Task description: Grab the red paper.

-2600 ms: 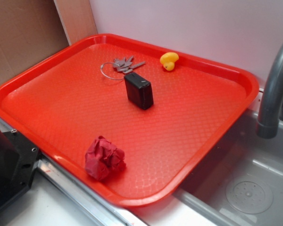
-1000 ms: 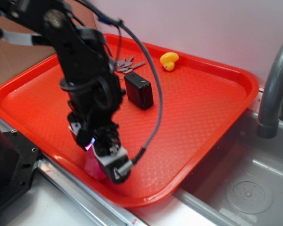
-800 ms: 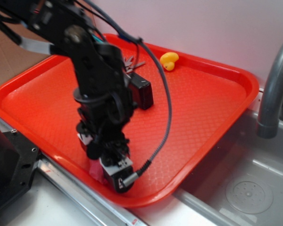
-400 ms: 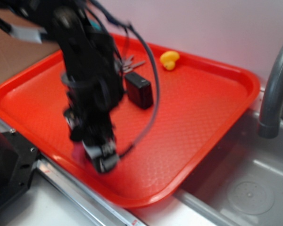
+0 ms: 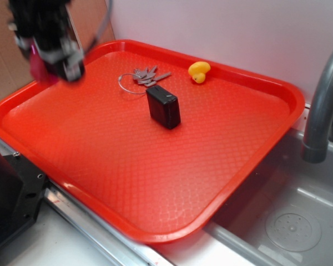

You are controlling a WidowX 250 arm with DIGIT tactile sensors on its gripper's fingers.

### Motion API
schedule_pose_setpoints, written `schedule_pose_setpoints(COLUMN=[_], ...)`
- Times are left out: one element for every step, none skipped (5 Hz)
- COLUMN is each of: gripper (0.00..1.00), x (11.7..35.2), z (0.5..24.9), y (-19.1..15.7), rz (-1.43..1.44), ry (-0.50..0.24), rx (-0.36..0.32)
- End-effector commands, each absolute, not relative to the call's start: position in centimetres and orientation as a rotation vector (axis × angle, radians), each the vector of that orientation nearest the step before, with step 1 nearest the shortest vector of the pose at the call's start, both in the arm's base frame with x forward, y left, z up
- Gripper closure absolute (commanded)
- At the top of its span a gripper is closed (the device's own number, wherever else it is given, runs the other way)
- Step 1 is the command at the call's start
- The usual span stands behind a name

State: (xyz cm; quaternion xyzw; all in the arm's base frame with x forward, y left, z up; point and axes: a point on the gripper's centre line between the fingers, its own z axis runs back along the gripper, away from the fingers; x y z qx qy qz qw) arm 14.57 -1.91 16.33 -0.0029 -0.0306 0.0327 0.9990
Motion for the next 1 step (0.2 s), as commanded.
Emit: schedule_pose_setpoints(gripper=[1.00], x=[16.57], z=[21.87], y=[3.00], rz=[0.115], ry=[-0.138], rx=[0.010])
